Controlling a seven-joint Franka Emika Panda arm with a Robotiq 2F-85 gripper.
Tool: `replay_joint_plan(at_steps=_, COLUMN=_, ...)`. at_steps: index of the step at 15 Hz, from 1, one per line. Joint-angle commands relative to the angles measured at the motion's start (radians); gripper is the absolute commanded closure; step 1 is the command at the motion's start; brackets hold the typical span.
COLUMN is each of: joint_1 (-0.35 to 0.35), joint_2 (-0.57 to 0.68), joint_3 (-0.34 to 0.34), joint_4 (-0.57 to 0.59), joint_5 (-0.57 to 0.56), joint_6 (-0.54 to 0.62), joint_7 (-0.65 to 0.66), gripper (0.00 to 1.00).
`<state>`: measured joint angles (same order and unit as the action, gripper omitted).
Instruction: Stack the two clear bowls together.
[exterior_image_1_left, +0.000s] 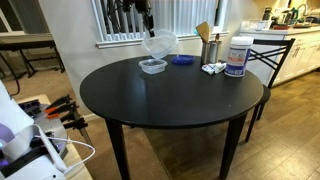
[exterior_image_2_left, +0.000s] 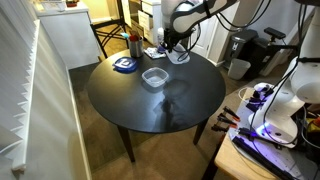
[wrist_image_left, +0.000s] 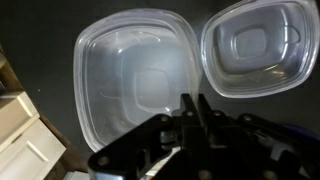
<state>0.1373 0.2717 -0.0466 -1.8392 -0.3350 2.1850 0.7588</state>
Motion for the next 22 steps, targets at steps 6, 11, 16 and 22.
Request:
replay_joint_plan(at_steps=6, joint_1=0.029, joint_2=0.023, joint_3=0.071, joint_4=0.020, joint_5=0.018, joint_6=0.109, joint_7=-0.270, gripper=0.98)
replay_joint_plan(at_steps=11, joint_1=0.048, joint_2=0.122, joint_3=0.078, joint_4=0.092, joint_5=0.093, joint_6=0.162, joint_7=-0.237, gripper=0.98)
replay_joint_plan(at_steps=16, joint_1=0.081, joint_2=0.227, joint_3=0.064, joint_4=0.205, joint_5=0.162, joint_6=0.137, joint_7=-0.191, gripper=0.98)
replay_joint_plan(at_steps=22, joint_1=0.121, joint_2=0.303, joint_3=0.048, joint_4=0.283, joint_5=0.229, joint_6=0.049, joint_7=-0.073, gripper=0.98)
